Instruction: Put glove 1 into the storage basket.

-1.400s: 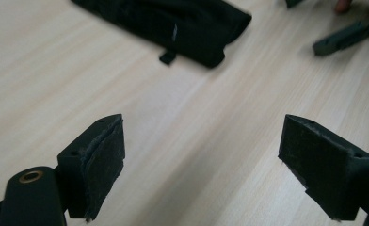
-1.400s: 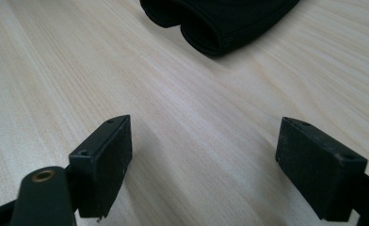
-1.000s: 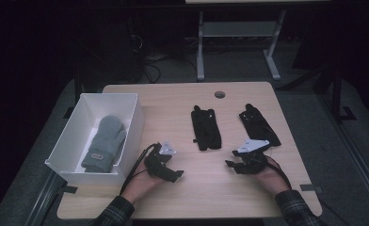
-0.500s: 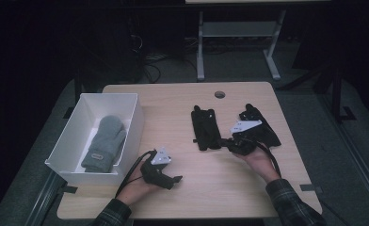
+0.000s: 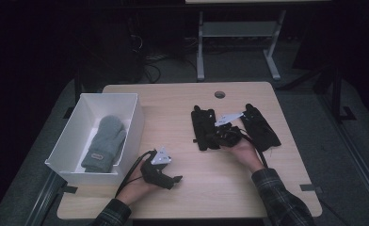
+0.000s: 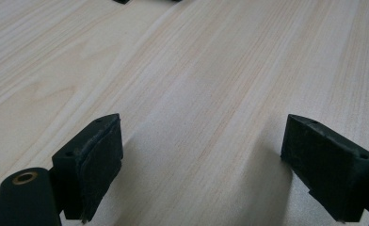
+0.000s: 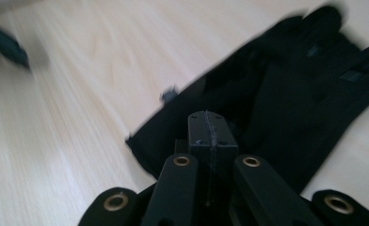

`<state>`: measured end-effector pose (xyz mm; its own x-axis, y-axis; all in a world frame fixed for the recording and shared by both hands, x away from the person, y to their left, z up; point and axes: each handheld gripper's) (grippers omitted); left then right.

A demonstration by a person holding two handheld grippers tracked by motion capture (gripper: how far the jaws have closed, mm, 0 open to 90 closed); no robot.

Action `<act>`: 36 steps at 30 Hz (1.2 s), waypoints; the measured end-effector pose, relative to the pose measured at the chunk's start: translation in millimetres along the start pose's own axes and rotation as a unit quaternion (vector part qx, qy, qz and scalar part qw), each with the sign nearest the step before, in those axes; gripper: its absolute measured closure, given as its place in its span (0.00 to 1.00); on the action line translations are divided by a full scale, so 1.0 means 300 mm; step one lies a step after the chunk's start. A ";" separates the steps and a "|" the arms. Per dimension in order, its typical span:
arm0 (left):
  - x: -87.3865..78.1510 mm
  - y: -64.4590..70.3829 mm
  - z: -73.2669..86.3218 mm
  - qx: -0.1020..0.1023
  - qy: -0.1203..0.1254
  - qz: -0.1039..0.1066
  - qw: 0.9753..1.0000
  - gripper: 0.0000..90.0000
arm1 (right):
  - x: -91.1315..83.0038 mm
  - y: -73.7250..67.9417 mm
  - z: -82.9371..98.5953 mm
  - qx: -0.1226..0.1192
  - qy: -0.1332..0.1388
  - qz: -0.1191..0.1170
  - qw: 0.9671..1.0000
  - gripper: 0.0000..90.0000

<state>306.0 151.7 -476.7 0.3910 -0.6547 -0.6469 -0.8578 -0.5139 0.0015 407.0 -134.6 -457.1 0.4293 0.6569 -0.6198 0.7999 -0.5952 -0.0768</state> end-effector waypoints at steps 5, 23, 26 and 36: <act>0.001 0.001 0.000 -0.001 0.001 0.000 1.000 0.14 | 0.022 0.000 0.034 0.002 -0.005 -0.009 1.000 1.00; 0.000 0.000 0.000 0.000 0.000 0.000 1.000 0.14 | -0.097 -0.110 0.126 -0.009 -0.023 -0.058 0.998 1.00; 0.000 0.000 0.000 0.000 0.000 0.000 1.000 0.14 | -0.123 -0.137 0.147 -0.013 -0.027 -0.066 0.997 1.00; 0.001 0.001 0.001 -0.001 0.002 -0.001 1.000 0.14 | -0.205 -0.213 0.209 -0.019 -0.041 -0.096 0.994 1.00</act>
<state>305.9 151.6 -477.1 0.3942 -0.6564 -0.6432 -0.8566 -0.5161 0.0017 303.2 -165.9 -463.0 0.2332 0.7150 -0.6591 0.8799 -0.4437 -0.1700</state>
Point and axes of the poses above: each handheld gripper's, and its own axes: x roughly forward along the jaws, z roughly out of its underside, y roughly to its right, and after that the axes turned 4 degrees about y, right-handed
